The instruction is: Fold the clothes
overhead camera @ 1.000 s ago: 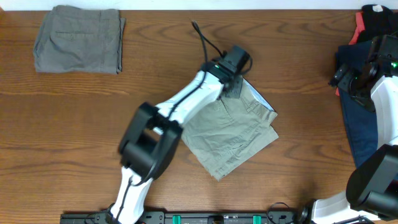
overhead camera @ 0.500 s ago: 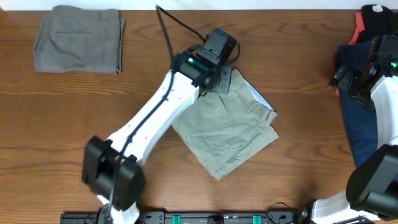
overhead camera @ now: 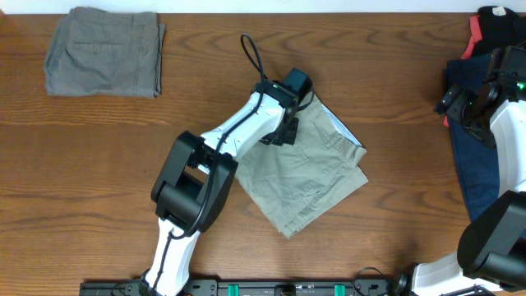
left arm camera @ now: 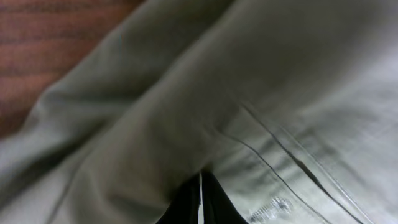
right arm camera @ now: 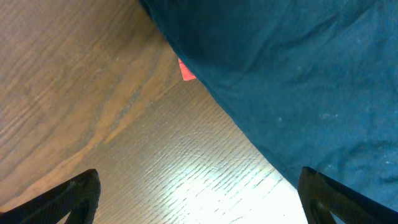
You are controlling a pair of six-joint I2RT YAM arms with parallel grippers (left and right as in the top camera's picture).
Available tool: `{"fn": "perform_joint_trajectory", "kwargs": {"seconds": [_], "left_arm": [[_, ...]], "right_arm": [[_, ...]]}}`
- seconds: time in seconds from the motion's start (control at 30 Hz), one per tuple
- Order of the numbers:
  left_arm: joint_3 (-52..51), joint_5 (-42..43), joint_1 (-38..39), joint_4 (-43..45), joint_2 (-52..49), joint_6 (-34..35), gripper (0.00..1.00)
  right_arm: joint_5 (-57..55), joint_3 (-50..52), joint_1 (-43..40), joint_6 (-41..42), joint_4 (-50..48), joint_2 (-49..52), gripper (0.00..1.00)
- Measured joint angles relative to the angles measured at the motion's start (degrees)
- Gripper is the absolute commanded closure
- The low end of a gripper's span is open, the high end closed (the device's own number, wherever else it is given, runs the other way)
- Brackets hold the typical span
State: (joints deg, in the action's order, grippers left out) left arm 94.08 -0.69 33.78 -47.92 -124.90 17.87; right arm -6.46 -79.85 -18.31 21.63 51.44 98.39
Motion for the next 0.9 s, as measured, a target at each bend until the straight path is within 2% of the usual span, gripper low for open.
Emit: {"fn": "perform_joint_trajectory", "kwargs": {"seconds": [0.17, 0.33, 0.53, 0.67, 0.9], "left_arm": [[0.0, -0.37, -3.32, 0.15, -0.52, -1.46, 0.94], [0.04, -0.07, -5.44, -3.78, 1.36, -1.66, 0.94], [0.61, 2.54, -4.76, -4.57, 12.44, -0.94, 0.94], [2.51, 7.93, -3.78, -4.22, 17.77, 0.28, 0.94], [0.15, 13.33, 0.26, 0.81, 13.55, 2.08, 0.94]], "right_arm": [[-0.02, 0.0, 0.0, 0.0, -0.02, 0.0, 0.01], [-0.02, 0.0, 0.0, 0.0, -0.02, 0.0, 0.01], [-0.02, 0.0, 0.0, 0.0, 0.0, 0.0, 0.01], [0.0, 0.0, 0.0, 0.0, -0.02, 0.0, 0.01], [-0.02, 0.0, 0.0, 0.0, -0.02, 0.0, 0.01]]}}
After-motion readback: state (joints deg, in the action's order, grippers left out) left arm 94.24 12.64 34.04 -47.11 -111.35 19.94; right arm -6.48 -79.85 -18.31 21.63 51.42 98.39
